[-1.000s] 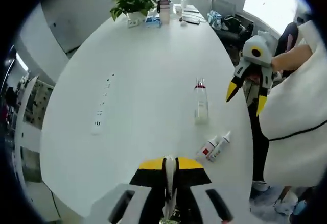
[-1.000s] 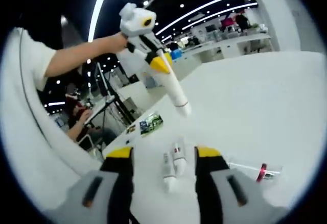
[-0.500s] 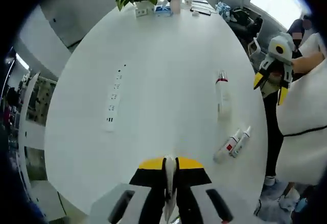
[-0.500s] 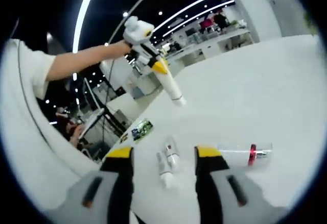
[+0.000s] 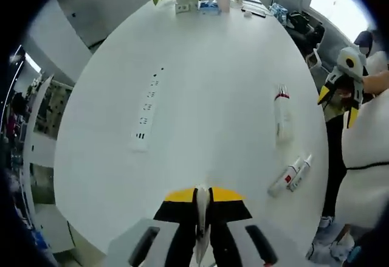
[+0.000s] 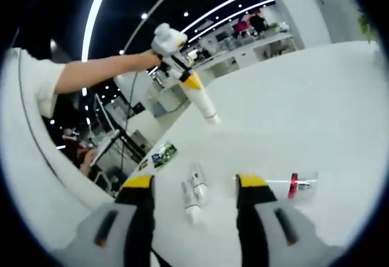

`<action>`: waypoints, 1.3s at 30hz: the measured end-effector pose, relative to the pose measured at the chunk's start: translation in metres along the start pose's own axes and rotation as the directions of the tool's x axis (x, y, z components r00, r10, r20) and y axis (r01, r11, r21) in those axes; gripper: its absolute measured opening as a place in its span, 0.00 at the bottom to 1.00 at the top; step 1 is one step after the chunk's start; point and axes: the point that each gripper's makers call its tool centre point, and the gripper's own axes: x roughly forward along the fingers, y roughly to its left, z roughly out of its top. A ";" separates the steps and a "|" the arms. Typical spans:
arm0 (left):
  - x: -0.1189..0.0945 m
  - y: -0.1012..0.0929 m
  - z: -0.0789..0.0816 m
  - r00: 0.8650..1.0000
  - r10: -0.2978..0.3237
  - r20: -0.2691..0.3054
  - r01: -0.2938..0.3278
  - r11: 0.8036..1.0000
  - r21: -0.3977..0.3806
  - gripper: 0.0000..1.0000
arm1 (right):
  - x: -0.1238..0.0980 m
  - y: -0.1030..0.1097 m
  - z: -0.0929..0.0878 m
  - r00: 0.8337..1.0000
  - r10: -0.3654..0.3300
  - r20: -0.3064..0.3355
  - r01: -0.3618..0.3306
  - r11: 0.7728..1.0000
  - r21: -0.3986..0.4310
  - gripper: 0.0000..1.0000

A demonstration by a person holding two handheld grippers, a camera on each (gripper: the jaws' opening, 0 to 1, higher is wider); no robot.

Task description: Arrange the skincare products in the storage area until every visible bottle or jar stands upright without overlapping.

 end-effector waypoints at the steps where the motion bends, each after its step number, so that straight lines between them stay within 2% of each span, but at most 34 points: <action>1: 0.001 0.001 0.000 1.000 0.004 0.002 -0.004 1.000 0.000 0.04 | 0.000 0.000 0.000 1.000 -0.001 -0.001 0.001 1.000 -0.001 0.52; 8: 0.013 0.006 0.000 0.999 0.032 0.004 -0.032 0.999 -0.008 0.04 | 0.002 0.000 -0.003 1.000 -0.005 -0.004 0.005 1.000 0.003 0.52; 17: 0.030 0.002 0.000 1.000 0.012 0.003 -0.012 1.000 0.004 0.04 | 0.000 -0.001 -0.007 1.000 -0.013 -0.012 0.013 1.000 0.013 0.52; 22: 0.037 -0.002 -0.004 1.000 0.011 -0.012 -0.011 0.999 0.038 0.05 | -0.001 -0.001 -0.008 1.000 -0.016 -0.014 0.016 1.000 0.013 0.52; 26: 0.037 -0.003 -0.003 1.000 0.017 -0.004 -0.017 0.999 0.036 0.05 | -0.001 -0.002 -0.008 1.000 -0.017 -0.015 0.017 1.000 0.018 0.51; 31: 0.038 -0.004 -0.001 0.999 0.034 0.012 -0.034 0.997 0.072 0.07 | 0.001 -0.001 -0.011 1.000 -0.010 -0.023 0.010 1.000 0.016 0.51; 35: 0.038 -0.001 -0.004 0.999 0.049 0.002 -0.049 0.994 0.096 0.10 | 0.004 0.001 -0.009 1.000 -0.002 -0.021 0.002 1.000 0.017 0.51; 39: 0.041 -0.007 -0.014 0.999 0.008 -0.033 -0.005 0.998 0.064 0.12 | 0.005 0.003 -0.008 1.000 0.005 -0.020 -0.005 1.000 0.013 0.52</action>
